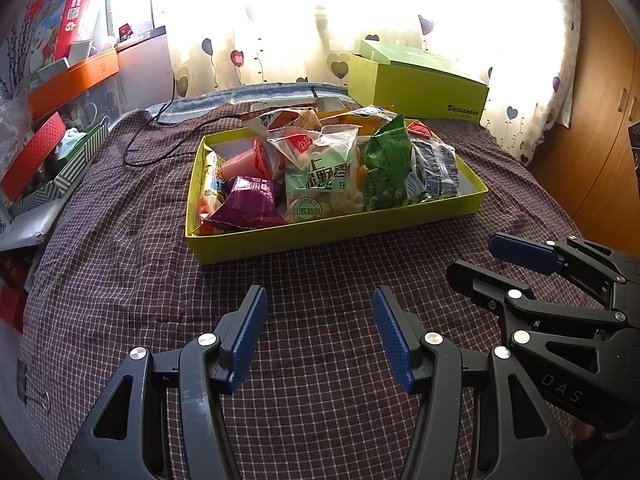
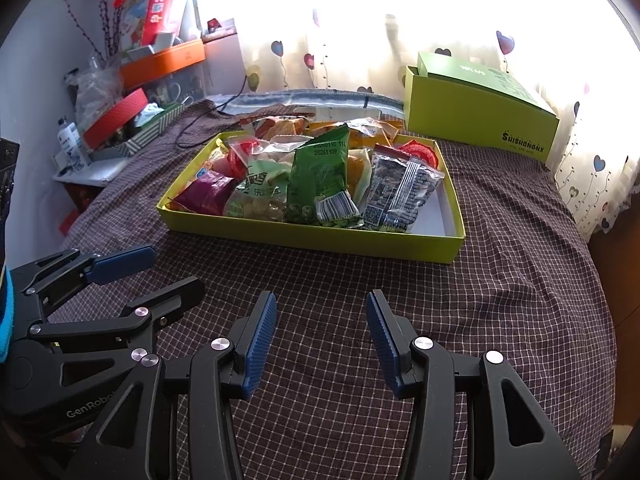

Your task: Organize snacks

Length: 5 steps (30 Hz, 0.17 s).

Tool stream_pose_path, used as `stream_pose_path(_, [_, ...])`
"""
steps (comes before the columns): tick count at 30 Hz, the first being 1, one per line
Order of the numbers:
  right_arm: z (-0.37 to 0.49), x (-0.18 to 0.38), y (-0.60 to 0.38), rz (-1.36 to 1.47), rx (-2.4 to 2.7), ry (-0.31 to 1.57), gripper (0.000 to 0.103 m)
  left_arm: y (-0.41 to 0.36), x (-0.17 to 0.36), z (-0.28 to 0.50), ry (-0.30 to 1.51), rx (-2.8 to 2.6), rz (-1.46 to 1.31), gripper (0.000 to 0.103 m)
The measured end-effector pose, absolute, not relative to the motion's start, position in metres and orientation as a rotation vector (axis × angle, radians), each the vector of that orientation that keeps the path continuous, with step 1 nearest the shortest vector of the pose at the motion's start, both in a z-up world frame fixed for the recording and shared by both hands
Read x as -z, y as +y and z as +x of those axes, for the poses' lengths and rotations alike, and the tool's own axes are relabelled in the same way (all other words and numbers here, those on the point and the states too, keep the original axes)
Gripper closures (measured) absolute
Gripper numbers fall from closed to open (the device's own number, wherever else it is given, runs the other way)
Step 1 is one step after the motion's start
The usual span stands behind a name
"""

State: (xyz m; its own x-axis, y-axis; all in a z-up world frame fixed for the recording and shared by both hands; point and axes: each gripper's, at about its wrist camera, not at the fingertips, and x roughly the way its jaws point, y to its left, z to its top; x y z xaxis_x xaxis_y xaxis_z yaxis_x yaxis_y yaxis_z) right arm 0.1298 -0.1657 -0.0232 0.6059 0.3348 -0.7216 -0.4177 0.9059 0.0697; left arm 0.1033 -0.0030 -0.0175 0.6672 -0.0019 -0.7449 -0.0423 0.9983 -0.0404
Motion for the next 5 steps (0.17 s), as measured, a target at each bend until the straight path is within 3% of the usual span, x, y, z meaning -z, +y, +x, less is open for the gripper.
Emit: stream_pose_path(5, [0.1305, 0.0237, -0.1654, -0.11, -0.437, 0.811, 0.057, -0.0027, 0.0178, 0.1031, 0.832, -0.021, -0.059, 0.047])
